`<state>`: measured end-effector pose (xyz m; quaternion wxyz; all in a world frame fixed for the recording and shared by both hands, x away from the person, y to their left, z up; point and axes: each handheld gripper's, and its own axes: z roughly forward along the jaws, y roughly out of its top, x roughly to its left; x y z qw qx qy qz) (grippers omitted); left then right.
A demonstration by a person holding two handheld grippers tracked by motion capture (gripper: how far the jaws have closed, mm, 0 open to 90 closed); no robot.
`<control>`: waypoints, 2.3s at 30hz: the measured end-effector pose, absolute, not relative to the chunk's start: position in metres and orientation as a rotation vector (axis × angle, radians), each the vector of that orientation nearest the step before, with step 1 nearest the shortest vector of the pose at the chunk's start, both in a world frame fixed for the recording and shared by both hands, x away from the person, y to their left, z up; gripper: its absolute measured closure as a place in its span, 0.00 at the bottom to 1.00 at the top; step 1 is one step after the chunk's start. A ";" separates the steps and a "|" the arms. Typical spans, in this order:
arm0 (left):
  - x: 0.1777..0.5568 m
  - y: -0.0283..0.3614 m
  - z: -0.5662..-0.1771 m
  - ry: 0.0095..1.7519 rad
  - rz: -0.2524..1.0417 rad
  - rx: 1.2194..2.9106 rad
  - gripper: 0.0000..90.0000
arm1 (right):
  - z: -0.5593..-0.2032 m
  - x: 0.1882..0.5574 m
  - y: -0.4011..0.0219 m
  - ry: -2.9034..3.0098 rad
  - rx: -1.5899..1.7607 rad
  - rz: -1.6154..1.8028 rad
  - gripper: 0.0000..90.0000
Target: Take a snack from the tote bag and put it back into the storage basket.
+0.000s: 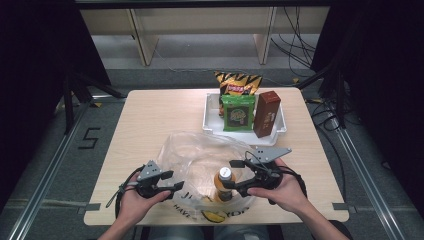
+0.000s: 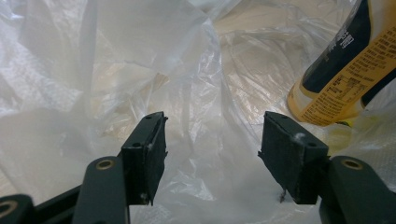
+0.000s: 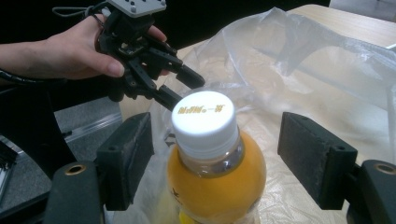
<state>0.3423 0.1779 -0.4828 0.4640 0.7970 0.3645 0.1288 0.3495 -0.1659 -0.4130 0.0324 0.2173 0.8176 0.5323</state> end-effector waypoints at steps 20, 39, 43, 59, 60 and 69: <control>0.342 0.178 -0.483 0.891 0.306 1.954 0.44 | -0.424 0.349 -0.160 2.577 0.671 1.576 0.27; 0.341 0.179 -0.482 0.893 0.317 1.951 0.44 | -0.440 0.352 -0.154 2.604 0.640 1.517 0.27; 0.341 0.179 -0.483 0.892 0.313 1.949 0.44 | -0.442 0.354 -0.154 2.601 0.623 1.520 0.28; 0.341 0.179 -0.482 0.889 0.314 1.951 0.44 | -0.447 0.355 -0.150 2.610 0.592 1.485 0.30; 0.341 0.179 -0.482 0.888 0.314 1.953 0.44 | -0.448 0.353 -0.149 2.619 0.641 1.494 0.30; 0.341 0.179 -0.482 0.891 0.316 1.953 0.44 | -0.450 0.354 -0.148 2.631 0.612 1.475 0.32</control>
